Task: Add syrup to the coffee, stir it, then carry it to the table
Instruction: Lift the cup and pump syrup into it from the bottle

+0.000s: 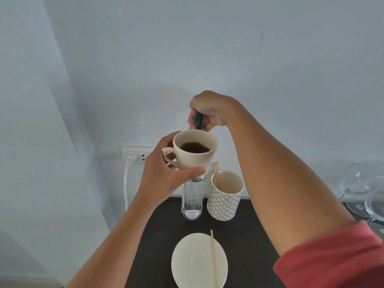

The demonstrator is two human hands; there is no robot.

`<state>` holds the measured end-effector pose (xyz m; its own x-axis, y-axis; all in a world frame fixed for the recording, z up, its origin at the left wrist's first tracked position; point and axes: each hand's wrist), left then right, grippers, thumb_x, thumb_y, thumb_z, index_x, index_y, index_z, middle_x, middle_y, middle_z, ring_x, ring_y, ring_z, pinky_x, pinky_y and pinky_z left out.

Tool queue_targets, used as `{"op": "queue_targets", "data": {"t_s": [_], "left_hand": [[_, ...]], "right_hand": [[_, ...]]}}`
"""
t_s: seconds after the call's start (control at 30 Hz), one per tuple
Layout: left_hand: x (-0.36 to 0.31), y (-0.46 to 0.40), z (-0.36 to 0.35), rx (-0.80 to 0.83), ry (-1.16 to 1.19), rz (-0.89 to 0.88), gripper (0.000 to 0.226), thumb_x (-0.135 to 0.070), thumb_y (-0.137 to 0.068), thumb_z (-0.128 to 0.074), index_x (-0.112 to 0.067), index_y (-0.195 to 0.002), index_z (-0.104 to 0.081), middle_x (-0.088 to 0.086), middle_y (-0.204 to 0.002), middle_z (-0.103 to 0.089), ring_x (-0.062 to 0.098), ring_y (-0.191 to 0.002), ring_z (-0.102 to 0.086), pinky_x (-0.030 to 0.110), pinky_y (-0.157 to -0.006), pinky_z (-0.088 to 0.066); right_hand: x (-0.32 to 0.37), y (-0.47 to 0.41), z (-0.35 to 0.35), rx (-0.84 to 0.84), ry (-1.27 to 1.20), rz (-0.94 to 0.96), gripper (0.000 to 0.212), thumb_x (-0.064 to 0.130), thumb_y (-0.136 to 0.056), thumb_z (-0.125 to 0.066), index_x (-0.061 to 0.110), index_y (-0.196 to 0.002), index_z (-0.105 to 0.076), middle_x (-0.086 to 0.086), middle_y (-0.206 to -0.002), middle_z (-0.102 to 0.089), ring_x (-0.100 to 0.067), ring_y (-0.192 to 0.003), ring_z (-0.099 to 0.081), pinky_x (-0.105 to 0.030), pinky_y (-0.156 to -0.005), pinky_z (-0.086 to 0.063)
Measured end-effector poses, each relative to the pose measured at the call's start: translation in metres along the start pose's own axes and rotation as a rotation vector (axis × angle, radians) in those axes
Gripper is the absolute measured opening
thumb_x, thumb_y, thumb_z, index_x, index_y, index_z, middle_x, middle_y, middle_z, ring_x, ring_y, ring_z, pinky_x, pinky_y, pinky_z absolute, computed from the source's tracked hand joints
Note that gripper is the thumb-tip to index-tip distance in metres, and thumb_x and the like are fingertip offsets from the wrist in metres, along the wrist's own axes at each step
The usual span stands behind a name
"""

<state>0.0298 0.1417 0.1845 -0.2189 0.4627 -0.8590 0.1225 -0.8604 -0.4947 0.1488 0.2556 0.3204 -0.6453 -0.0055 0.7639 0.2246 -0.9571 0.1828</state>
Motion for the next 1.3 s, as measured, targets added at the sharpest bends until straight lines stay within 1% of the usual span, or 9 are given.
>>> {"op": "queue_targets", "data": {"t_s": [0.1, 0.27, 0.4, 0.57, 0.7, 0.87, 1.03, 1.2, 1.3], "left_hand": [[-0.001, -0.002, 0.002, -0.003, 0.005, 0.009, 0.086, -0.032, -0.055, -0.096, -0.031, -0.132, -0.058, -0.014, -0.122, -0.069, 0.014, -0.116, -0.066, 0.035, -0.088, -0.062], [-0.005, -0.005, 0.005, -0.011, 0.003, 0.018, 0.084, -0.029, -0.056, -0.096, -0.032, -0.132, -0.058, -0.014, -0.122, -0.069, 0.014, -0.115, -0.066, 0.038, -0.088, -0.062], [-0.007, -0.005, 0.007, -0.018, 0.001, 0.024, 0.083, -0.027, -0.057, -0.096, -0.031, -0.131, -0.058, -0.014, -0.121, -0.070, 0.013, -0.114, -0.067, 0.038, -0.088, -0.062], [-0.011, -0.006, 0.008, -0.020, -0.002, 0.024, 0.084, -0.034, -0.056, -0.096, -0.033, -0.130, -0.058, -0.014, -0.121, -0.069, 0.014, -0.114, -0.067, 0.038, -0.088, -0.062], [-0.015, -0.006, 0.006, -0.028, -0.007, 0.018, 0.083, -0.029, -0.057, -0.096, -0.032, -0.130, -0.058, -0.014, -0.120, -0.070, 0.014, -0.113, -0.067, 0.034, -0.086, -0.063], [-0.015, -0.005, 0.007, -0.018, -0.017, 0.021, 0.082, -0.022, -0.060, -0.098, -0.032, -0.131, -0.058, -0.015, -0.120, -0.069, 0.013, -0.113, -0.066, 0.037, -0.086, -0.063], [-0.015, -0.004, 0.011, -0.016, -0.039, 0.010, 0.086, -0.039, -0.055, -0.096, -0.036, -0.131, -0.056, -0.020, -0.120, -0.067, 0.008, -0.113, -0.065, 0.032, -0.085, -0.063], [-0.013, -0.001, 0.016, -0.004, -0.051, 0.010, 0.089, -0.044, -0.053, -0.094, -0.032, -0.133, -0.055, -0.016, -0.123, -0.067, 0.010, -0.116, -0.064, 0.035, -0.088, -0.062], [-0.010, 0.002, 0.018, 0.002, -0.057, 0.016, 0.092, -0.044, -0.050, -0.095, -0.031, -0.132, -0.056, -0.013, -0.123, -0.068, 0.014, -0.116, -0.065, 0.042, -0.091, -0.061]], "right_hand": [[0.001, -0.001, 0.000, -0.005, 0.019, 0.005, 0.042, 0.008, -0.102, -0.031, -0.004, -0.085, -0.067, -0.020, -0.083, -0.071, -0.032, -0.074, -0.072, -0.043, -0.078, -0.063], [0.000, -0.002, -0.001, -0.024, 0.055, 0.015, 0.041, 0.007, -0.102, -0.033, -0.002, -0.082, -0.068, -0.016, -0.079, -0.068, -0.027, -0.067, -0.067, -0.038, -0.071, -0.062], [0.001, -0.003, -0.002, -0.037, 0.085, 0.030, 0.042, 0.007, -0.102, -0.035, 0.000, -0.078, -0.069, -0.015, -0.078, -0.067, -0.025, -0.063, -0.066, -0.036, -0.066, -0.061], [0.000, -0.004, -0.004, -0.056, 0.133, 0.038, 0.041, 0.008, -0.102, -0.037, 0.002, -0.077, -0.069, -0.015, -0.079, -0.069, -0.024, -0.062, -0.066, -0.031, -0.056, -0.057], [0.000, -0.003, -0.004, -0.060, 0.137, 0.041, 0.041, 0.008, -0.102, -0.037, 0.001, -0.078, -0.070, -0.016, -0.081, -0.071, -0.024, -0.060, -0.065, -0.029, -0.053, -0.055], [0.001, -0.001, -0.005, -0.047, 0.117, 0.008, 0.040, 0.009, -0.099, -0.036, 0.000, -0.079, -0.070, -0.019, -0.086, -0.072, -0.029, -0.066, -0.067, -0.033, -0.061, -0.058], [0.006, 0.003, -0.002, -0.029, 0.035, -0.016, 0.039, 0.014, -0.101, -0.037, -0.005, -0.096, -0.071, -0.018, -0.079, -0.071, -0.031, -0.062, -0.068, -0.037, -0.064, -0.060], [0.004, 0.002, 0.004, 0.018, -0.070, -0.023, 0.048, 0.036, -0.106, -0.043, -0.003, -0.106, -0.070, -0.023, -0.099, -0.074, -0.040, -0.086, -0.074, -0.048, -0.083, -0.062], [0.003, 0.003, 0.005, -0.016, -0.079, 0.018, 0.054, 0.048, -0.105, -0.043, 0.001, -0.103, -0.071, -0.019, -0.101, -0.076, -0.037, -0.090, -0.077, -0.046, -0.085, -0.063]]}}
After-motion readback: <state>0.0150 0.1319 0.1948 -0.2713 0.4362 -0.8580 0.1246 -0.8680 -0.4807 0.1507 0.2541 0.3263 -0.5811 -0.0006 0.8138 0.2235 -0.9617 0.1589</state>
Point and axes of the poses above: each hand's wrist, its own y-axis away from the middle knuckle, its own z-axis out of the back of the hand, x = y × z
